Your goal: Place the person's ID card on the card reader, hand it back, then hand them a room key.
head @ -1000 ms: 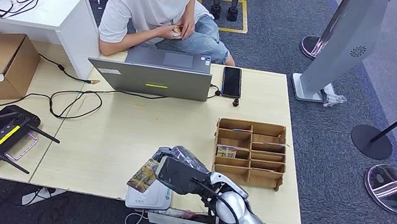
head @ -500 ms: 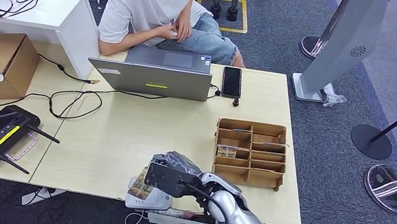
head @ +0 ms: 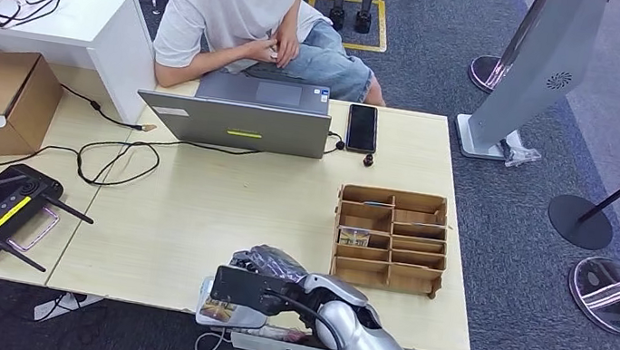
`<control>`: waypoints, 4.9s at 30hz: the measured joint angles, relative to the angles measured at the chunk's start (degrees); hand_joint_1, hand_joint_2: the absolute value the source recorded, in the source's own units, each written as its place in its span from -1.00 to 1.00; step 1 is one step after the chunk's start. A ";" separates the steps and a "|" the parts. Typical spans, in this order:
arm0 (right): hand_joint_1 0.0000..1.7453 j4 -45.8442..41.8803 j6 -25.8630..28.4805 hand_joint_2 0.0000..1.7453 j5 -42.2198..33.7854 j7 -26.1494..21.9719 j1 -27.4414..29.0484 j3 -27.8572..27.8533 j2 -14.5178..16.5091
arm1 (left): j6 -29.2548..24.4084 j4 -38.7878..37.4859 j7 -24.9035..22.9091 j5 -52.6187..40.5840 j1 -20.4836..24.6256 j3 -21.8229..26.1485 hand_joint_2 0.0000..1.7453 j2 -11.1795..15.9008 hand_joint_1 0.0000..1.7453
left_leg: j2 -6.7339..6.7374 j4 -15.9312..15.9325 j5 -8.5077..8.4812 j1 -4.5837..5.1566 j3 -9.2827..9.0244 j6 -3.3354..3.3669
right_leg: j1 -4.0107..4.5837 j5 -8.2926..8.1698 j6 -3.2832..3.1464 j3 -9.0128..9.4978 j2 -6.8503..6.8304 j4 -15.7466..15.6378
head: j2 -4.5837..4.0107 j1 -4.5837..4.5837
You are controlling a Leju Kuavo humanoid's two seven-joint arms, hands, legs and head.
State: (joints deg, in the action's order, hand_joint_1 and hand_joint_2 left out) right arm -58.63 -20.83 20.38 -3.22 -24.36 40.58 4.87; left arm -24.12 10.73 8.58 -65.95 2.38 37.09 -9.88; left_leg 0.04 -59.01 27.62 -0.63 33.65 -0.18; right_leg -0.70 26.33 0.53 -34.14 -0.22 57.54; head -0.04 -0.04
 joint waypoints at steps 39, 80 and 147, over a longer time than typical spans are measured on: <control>1.00 9.67 4.36 1.00 4.84 3.14 -2.86 2.66 3.69 | 0.44 0.00 -2.02 -1.07 1.50 0.00 -1.00 -0.71 -1.00 | 0.00 0.00 0.00 0.00 -0.01 0.00 | 0.00 0.00 0.00 0.00 0.01 0.00 | 0.00 0.00; 1.00 15.94 9.10 1.00 10.91 5.40 -4.90 4.10 5.90 | 0.45 0.00 -2.38 -1.03 1.56 -0.02 -1.00 -1.00 -1.00 | 0.00 0.00 -0.02 0.00 -0.01 -0.03 | 0.00 -0.01 -0.01 0.00 0.01 0.00 | 0.00 0.00; 1.00 17.94 10.80 1.00 14.00 6.35 -6.22 4.76 6.98 | 0.35 0.00 -2.38 -0.91 0.93 -0.02 -1.00 -1.02 -1.00 | 0.00 0.00 -0.02 0.00 -0.02 -0.03 | 0.00 -0.01 -0.01 0.00 0.01 0.00 | 0.00 0.00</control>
State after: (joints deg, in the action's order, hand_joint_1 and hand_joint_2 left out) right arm -40.69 -10.03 34.38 3.13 -30.59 45.34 11.85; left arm -23.77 10.73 6.21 -66.86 3.31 37.07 -10.91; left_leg 0.05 -59.01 27.60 -0.63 33.63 -0.21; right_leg -0.70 26.32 0.53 -34.14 -0.21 57.54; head -0.04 -0.04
